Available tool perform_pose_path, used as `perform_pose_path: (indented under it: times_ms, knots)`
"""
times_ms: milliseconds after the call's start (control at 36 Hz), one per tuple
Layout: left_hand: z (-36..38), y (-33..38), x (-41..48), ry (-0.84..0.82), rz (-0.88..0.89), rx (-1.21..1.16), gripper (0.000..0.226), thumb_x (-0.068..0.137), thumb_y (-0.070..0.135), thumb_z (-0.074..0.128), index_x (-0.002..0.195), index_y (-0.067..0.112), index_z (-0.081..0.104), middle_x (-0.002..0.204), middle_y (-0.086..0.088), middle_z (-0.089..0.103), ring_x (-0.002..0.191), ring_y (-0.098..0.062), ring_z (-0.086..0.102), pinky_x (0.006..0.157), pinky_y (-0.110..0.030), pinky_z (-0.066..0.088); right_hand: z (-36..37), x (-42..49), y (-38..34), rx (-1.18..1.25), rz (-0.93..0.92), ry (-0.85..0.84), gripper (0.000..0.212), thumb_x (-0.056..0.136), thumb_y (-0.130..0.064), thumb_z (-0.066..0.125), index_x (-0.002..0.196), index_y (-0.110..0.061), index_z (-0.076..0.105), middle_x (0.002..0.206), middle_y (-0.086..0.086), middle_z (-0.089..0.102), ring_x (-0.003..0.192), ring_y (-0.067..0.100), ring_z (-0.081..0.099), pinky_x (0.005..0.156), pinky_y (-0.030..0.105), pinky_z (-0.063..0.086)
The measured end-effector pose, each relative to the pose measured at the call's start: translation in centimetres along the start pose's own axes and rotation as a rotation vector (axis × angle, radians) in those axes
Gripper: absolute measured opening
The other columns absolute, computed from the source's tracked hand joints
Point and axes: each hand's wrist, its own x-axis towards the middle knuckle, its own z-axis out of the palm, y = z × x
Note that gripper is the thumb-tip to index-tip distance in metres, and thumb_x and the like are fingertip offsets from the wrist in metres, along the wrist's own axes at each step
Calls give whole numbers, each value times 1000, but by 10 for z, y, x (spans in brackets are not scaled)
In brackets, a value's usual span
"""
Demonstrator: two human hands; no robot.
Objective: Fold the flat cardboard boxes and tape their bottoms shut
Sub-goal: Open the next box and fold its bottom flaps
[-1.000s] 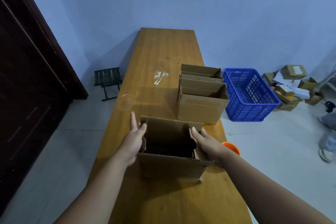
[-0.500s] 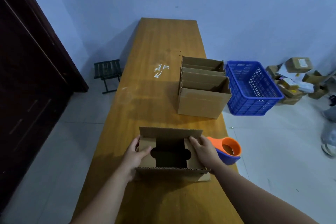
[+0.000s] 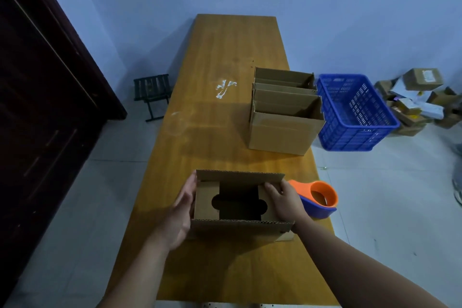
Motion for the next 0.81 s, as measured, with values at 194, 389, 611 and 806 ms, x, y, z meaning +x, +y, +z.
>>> perform_pose_path:
  times_ms: [194, 389, 611, 806]
  knots:
    - [-10, 7, 8, -117, -32, 373, 141, 29, 76, 78, 135, 60, -14, 155, 16, -17, 144, -17, -10, 115, -45, 10, -5, -1, -4, 109, 63, -63, 25, 97, -34, 51, 119, -24, 52, 105, -2, 63, 96, 18, 63, 81, 34, 53]
    - [-7, -4, 19, 142, 69, 562, 104, 68, 56, 66, 144, 48, -4, 156, 5, 8, 143, -22, 15, 110, -42, 26, -9, -3, -6, 388, 196, -219, 21, 95, -28, 55, 113, -16, 57, 107, 13, 67, 94, 26, 66, 67, 31, 54]
    - [0, -28, 24, 371, 103, 712, 78, 80, 35, 70, 142, 19, 24, 139, 1, 28, 129, -21, 34, 86, -25, 42, -18, -4, 3, 650, 235, -207, 48, 89, -53, 46, 120, -21, 62, 123, 4, 61, 116, 26, 54, 94, 42, 46]
    - [-5, -37, 25, 426, 318, 874, 53, 74, 39, 73, 116, 14, 51, 121, 1, 36, 105, -13, 42, 72, -19, 40, -12, -14, -2, 341, 114, -185, 33, 90, -37, 59, 121, -27, 60, 125, 4, 54, 104, 18, 56, 78, 27, 49]
